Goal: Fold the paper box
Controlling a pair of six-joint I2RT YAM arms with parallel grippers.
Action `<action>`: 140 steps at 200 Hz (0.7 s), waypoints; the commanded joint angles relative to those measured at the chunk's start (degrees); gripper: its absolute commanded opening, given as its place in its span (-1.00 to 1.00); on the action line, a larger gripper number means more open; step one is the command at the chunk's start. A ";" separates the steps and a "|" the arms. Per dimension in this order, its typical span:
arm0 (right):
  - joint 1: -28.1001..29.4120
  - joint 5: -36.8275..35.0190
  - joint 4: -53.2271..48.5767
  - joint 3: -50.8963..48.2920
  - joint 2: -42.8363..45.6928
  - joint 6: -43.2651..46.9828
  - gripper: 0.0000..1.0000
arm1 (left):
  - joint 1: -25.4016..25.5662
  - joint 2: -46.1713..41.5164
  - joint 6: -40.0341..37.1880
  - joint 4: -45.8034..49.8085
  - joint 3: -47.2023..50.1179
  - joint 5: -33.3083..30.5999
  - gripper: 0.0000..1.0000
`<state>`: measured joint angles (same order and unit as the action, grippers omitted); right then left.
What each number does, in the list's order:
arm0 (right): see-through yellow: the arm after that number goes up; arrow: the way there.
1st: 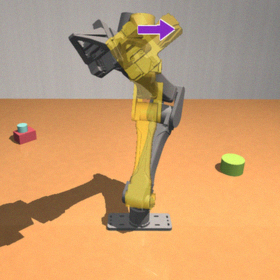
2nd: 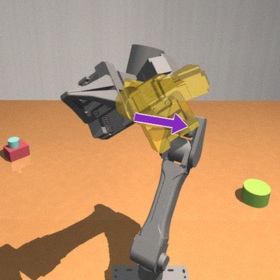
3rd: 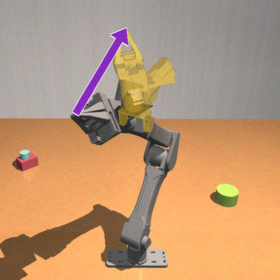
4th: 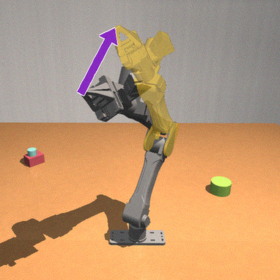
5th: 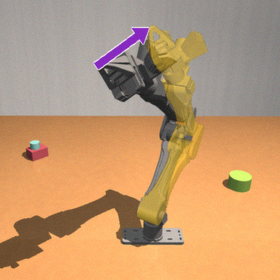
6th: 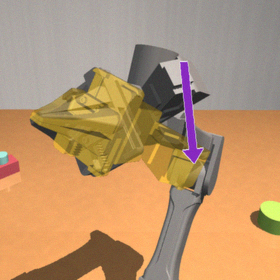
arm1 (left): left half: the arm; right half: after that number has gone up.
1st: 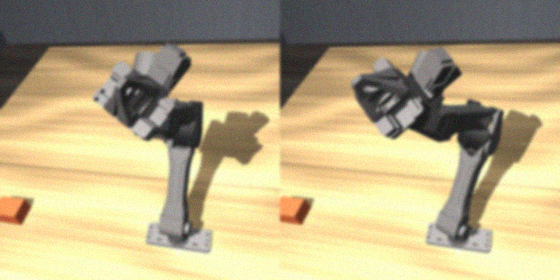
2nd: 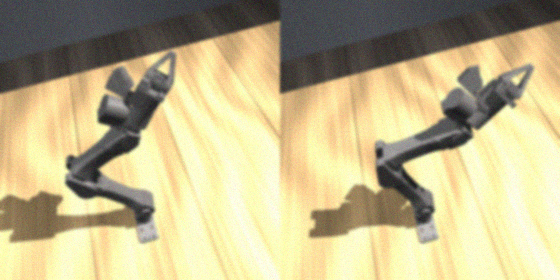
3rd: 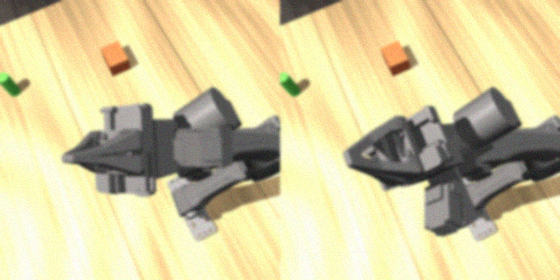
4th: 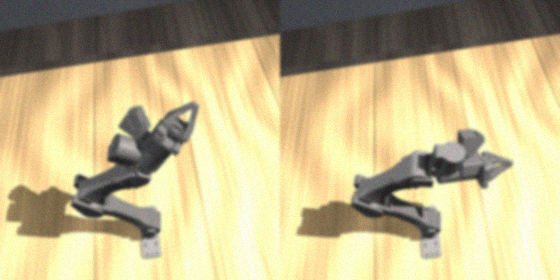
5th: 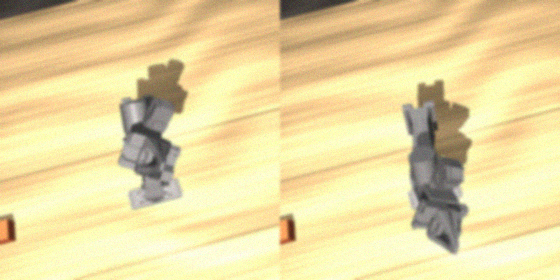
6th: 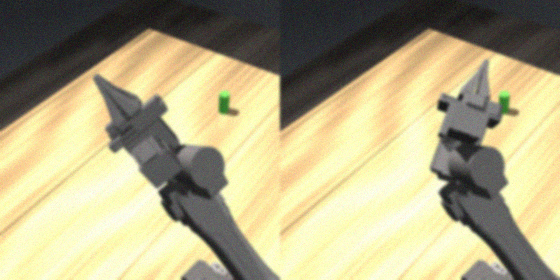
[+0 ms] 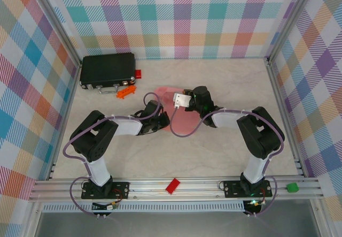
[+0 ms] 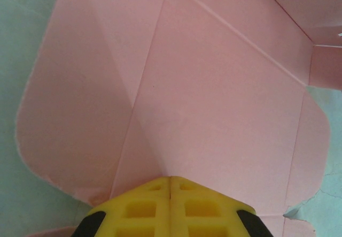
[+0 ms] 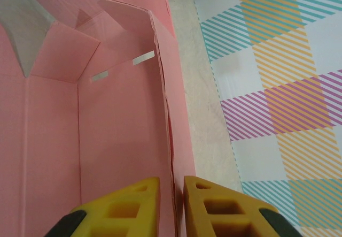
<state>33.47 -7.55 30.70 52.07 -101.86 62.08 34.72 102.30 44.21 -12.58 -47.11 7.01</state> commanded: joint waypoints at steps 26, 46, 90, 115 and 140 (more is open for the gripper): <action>0.56 0.07 1.12 -0.99 -0.92 1.18 -0.61 | 0.00 0.86 0.02 3.26 0.10 0.10 -0.90; 0.58 -0.47 1.65 -1.01 -1.15 1.71 -0.61 | 0.00 -0.52 -0.38 3.76 -0.15 0.35 -0.82; 0.59 -1.28 2.76 -0.57 -1.50 3.15 -0.62 | 0.00 -4.07 -2.26 6.86 -1.82 0.91 -0.58; 0.54 -1.43 3.14 -0.31 -1.67 3.46 -0.62 | 0.00 -6.61 -3.39 8.87 -2.37 0.49 -0.42; 0.56 -1.59 3.30 -0.04 -1.96 3.67 -0.62 | -0.01 -9.98 -4.99 11.29 -2.42 -0.83 -0.25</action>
<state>33.47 -9.04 32.58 52.05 -102.69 65.01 34.72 96.44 41.32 -5.32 -47.90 7.44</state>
